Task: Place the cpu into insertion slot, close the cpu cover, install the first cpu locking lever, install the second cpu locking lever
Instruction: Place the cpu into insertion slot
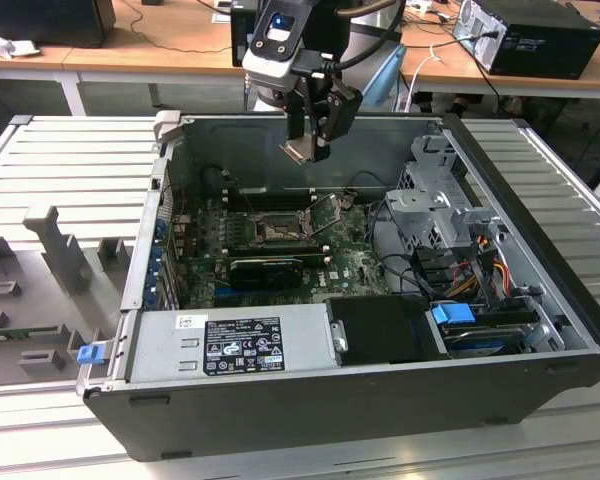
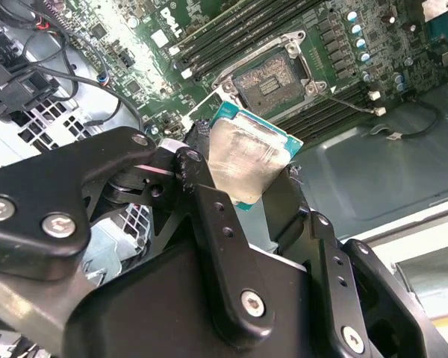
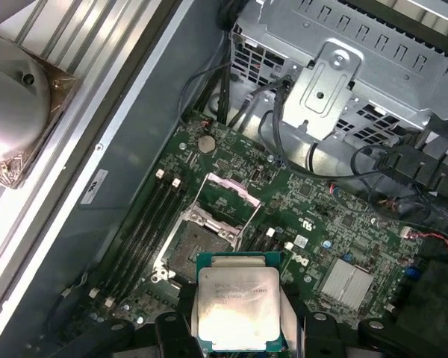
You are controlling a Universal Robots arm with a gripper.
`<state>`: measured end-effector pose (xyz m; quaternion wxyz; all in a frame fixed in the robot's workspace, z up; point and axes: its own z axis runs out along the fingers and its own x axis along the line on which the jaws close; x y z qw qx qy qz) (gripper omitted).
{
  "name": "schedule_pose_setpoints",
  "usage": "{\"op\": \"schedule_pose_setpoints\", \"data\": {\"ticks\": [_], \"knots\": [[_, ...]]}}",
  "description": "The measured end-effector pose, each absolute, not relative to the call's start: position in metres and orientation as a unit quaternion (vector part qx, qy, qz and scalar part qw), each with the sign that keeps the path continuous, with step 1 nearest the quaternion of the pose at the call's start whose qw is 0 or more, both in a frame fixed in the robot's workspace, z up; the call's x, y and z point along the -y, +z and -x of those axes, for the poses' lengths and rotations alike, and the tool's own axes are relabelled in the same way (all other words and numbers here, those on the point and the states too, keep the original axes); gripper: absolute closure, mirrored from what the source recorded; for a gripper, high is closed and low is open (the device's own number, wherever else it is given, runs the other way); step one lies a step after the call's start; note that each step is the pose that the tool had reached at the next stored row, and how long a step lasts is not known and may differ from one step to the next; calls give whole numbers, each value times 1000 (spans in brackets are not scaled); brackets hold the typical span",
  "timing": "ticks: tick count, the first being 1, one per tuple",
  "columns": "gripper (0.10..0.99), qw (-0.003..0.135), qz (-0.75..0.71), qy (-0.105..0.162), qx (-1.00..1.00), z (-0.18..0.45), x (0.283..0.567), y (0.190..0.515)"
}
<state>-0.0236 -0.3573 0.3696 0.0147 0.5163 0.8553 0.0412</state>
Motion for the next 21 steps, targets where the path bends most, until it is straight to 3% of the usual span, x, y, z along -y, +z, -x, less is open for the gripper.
{"op": "schedule_pose_setpoints", "data": {"ticks": [21], "knots": [[557,18,-570,40,-821,24,357,370]]}}
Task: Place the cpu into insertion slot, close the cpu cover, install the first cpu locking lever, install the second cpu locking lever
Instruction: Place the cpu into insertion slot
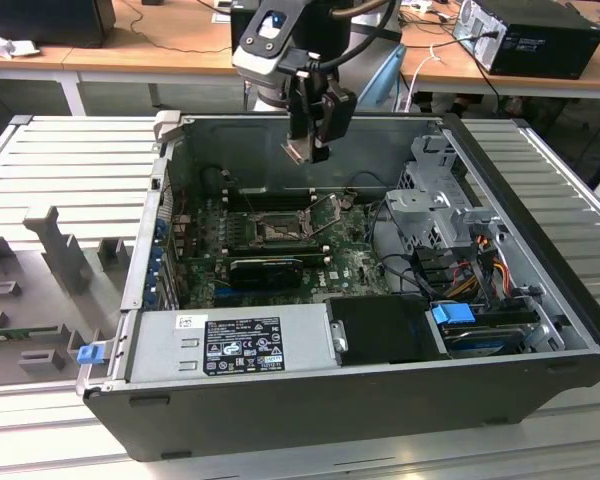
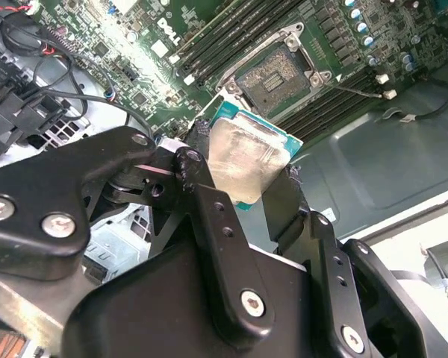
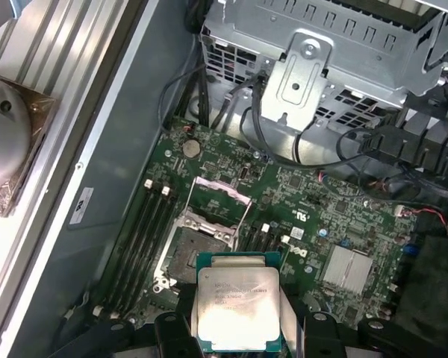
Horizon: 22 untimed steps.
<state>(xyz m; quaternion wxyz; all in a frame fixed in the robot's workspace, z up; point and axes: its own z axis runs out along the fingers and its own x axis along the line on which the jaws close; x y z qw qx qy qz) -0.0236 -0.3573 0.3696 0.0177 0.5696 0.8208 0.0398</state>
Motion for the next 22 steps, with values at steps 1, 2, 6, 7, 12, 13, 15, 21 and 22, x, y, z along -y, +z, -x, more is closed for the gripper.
{"op": "schedule_pose_setpoints", "data": {"ticks": [1,2,6,7,12,13,15,21,22], "knots": [[557,18,-572,40,-819,24,357,370],[557,18,-575,39,-817,24,357,370],[557,19,-591,39,-805,24,357,369],[557,19,-597,38,-801,24,357,369],[557,21,-627,37,-778,24,357,369],[557,21,-631,37,-775,24,357,369],[557,22,-641,37,-766,24,357,369],[557,24,-683,35,-729,24,357,367],[557,24,-690,35,-722,24,357,366]]}}
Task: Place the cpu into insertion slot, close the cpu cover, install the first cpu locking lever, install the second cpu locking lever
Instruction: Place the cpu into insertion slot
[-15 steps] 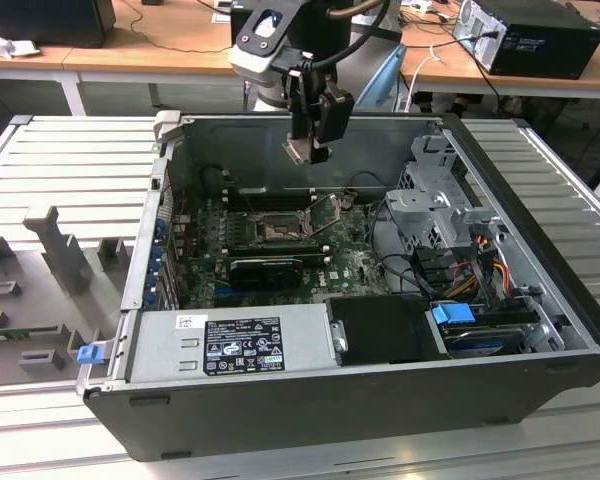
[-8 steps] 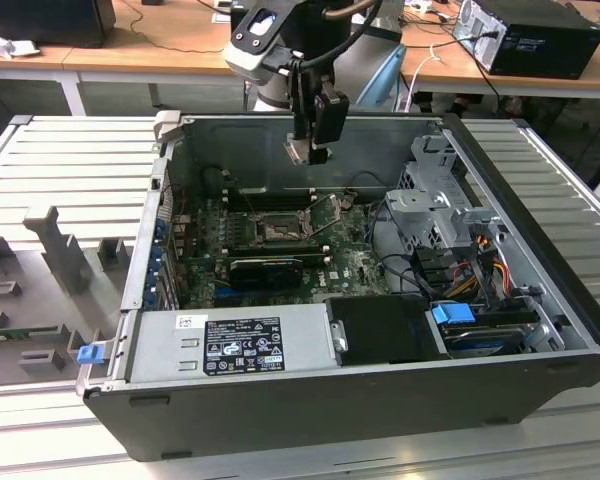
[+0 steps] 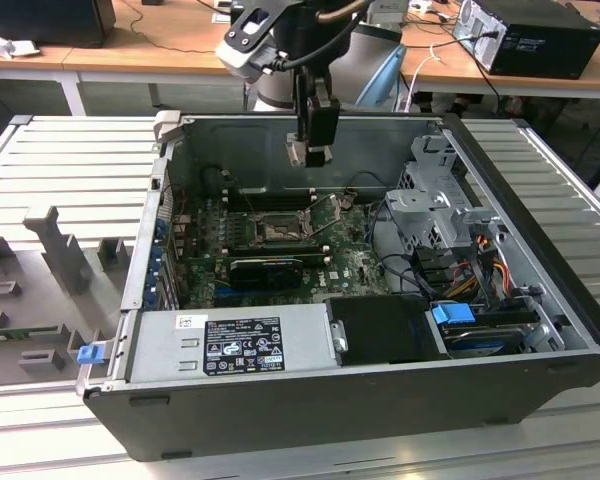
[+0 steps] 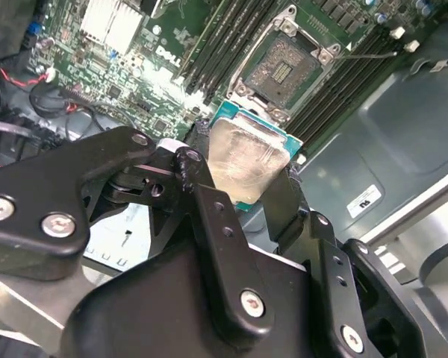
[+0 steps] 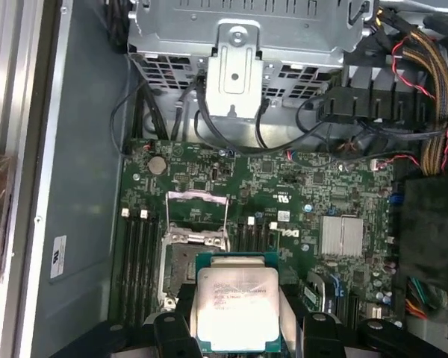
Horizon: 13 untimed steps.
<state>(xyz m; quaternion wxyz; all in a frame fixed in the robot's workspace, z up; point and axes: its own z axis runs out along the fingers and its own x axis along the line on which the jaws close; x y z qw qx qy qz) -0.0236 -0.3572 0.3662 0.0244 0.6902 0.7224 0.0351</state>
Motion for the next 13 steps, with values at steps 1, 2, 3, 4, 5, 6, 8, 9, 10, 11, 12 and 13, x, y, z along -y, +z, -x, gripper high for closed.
{"op": "schedule_pose_setpoints", "data": {"ticks": [1,2,3,4,5,6,8,9,10,11,12,13], "knots": [[557,25,-694,35,-719,24,357,365],[557,25,-698,35,-715,24,357,364],[557,25,-703,35,-710,24,357,360],[557,25,-708,34,-705,24,357,357],[557,25,-712,34,-701,24,357,355],[557,25,-716,33,-696,24,357,354],[557,23,-723,31,-690,24,357,350],[557,21,-724,29,-689,24,357,349],[557,18,-725,26,-688,24,357,347],[557,17,-726,24,-687,24,357,346],[557,16,-726,23,-687,24,357,345],[557,14,-727,21,-686,24,357,344]]}}
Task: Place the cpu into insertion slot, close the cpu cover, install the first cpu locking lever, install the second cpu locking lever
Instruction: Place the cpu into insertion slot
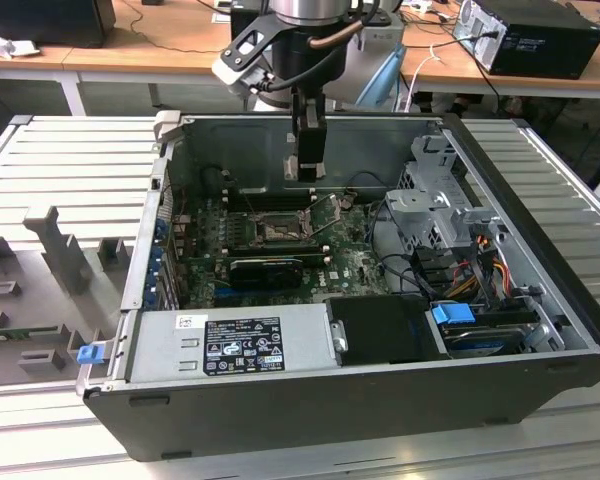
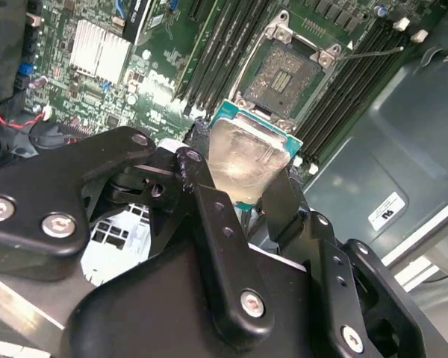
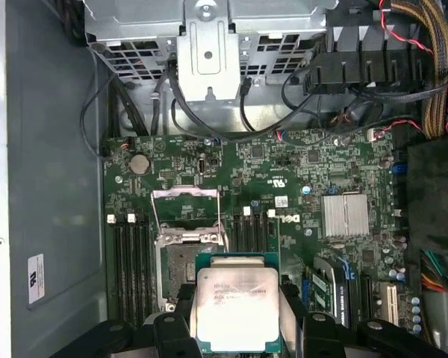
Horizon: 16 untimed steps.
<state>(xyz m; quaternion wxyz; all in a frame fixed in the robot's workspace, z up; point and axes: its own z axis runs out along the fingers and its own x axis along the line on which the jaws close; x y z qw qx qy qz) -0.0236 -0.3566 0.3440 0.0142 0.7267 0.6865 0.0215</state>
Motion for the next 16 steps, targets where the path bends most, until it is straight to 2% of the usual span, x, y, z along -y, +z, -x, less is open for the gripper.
{"op": "schedule_pose_setpoints", "data": {"ticks": [9,16], "knots": [[557,-4,-732,2,-681,24,357,332],[557,-9,-733,-3,-680,24,357,329]]}}
